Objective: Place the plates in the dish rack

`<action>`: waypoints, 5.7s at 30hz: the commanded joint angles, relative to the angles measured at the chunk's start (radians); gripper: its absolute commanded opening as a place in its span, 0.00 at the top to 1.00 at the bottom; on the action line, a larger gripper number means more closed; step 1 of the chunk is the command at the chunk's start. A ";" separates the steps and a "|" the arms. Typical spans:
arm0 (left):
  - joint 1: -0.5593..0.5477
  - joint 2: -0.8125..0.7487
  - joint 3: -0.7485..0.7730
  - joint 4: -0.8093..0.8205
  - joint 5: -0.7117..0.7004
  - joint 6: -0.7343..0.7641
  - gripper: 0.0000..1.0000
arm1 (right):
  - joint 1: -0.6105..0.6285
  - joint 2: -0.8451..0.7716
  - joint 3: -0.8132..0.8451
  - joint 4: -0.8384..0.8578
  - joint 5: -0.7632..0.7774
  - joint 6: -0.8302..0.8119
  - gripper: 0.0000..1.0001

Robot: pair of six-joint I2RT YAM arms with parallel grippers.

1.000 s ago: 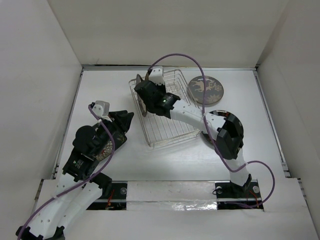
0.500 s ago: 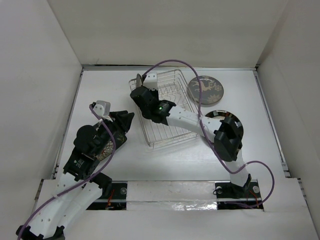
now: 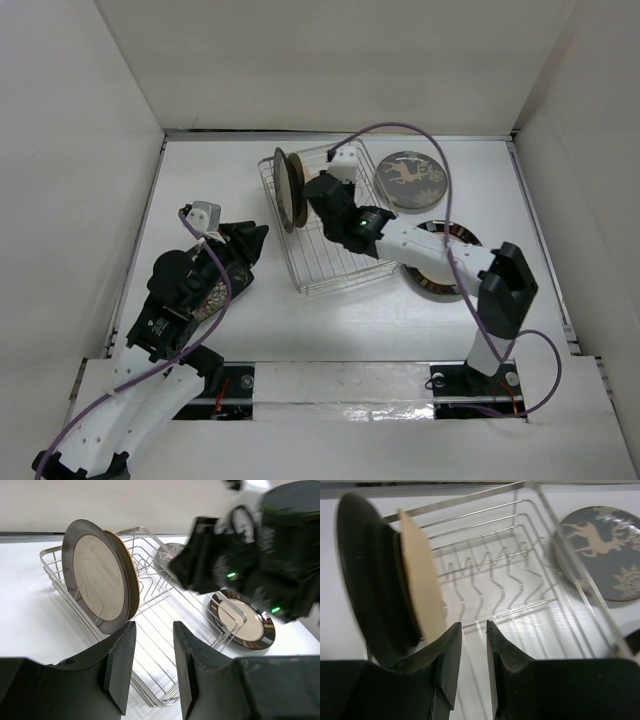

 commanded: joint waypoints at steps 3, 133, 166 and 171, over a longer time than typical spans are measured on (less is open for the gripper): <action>0.002 0.012 0.001 0.039 0.002 -0.005 0.68 | -0.138 -0.227 -0.259 0.232 -0.081 -0.010 0.75; 0.002 -0.003 0.000 0.047 0.005 0.009 0.52 | -0.115 -0.032 0.140 0.315 0.015 -0.341 1.00; 0.002 0.000 0.001 0.045 0.022 0.007 0.52 | -0.058 -0.068 0.167 0.355 0.058 -0.440 1.00; 0.002 -0.002 0.000 0.045 0.021 0.007 0.52 | -0.048 -0.068 0.177 0.361 0.066 -0.455 1.00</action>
